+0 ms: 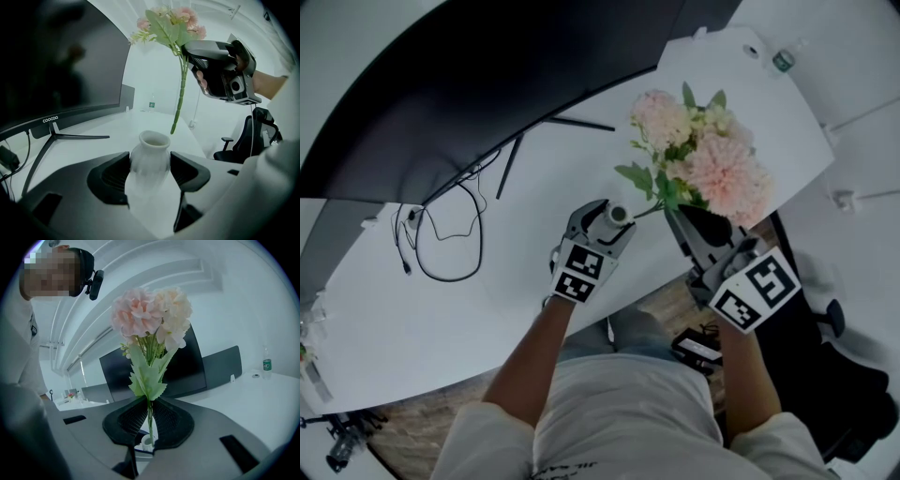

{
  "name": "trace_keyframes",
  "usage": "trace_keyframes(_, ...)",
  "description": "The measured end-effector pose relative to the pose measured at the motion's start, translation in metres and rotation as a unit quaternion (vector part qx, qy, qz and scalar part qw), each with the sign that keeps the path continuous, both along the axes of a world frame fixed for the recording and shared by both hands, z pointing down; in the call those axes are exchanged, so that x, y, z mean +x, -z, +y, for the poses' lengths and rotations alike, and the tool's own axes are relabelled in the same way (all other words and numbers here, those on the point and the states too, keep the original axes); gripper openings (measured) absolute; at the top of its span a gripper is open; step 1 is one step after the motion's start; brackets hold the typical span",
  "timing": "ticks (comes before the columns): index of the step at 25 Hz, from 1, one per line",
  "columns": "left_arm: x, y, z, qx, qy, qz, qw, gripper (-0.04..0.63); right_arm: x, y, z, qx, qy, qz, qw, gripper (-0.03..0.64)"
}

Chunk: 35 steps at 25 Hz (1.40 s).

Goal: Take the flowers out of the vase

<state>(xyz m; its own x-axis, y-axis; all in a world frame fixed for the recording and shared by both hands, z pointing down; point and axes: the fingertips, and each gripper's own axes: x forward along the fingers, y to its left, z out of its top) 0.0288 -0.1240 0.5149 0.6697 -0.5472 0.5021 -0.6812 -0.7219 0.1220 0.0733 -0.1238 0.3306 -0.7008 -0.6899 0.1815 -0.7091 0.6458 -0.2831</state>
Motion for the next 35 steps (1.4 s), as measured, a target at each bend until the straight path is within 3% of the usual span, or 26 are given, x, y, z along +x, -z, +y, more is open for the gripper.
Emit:
trace_keyframes(12,-0.011,-0.009,-0.004,-0.010,-0.007,-0.005,0.9999,0.275,0.002,-0.003,0.001,-0.005,-0.011,0.004,1.000,0.057)
trace_keyframes(19,-0.019,-0.011,-0.005,-0.012,-0.016,-0.027,0.9994,0.289,0.002,-0.003,0.001,-0.006,-0.015,0.005,1.000,0.057)
trace_keyframes(35,-0.042,0.035,0.006,0.008,0.011,0.009,0.9999,0.291,0.002,0.000,0.002,-0.005,-0.011,0.003,1.000,0.057)
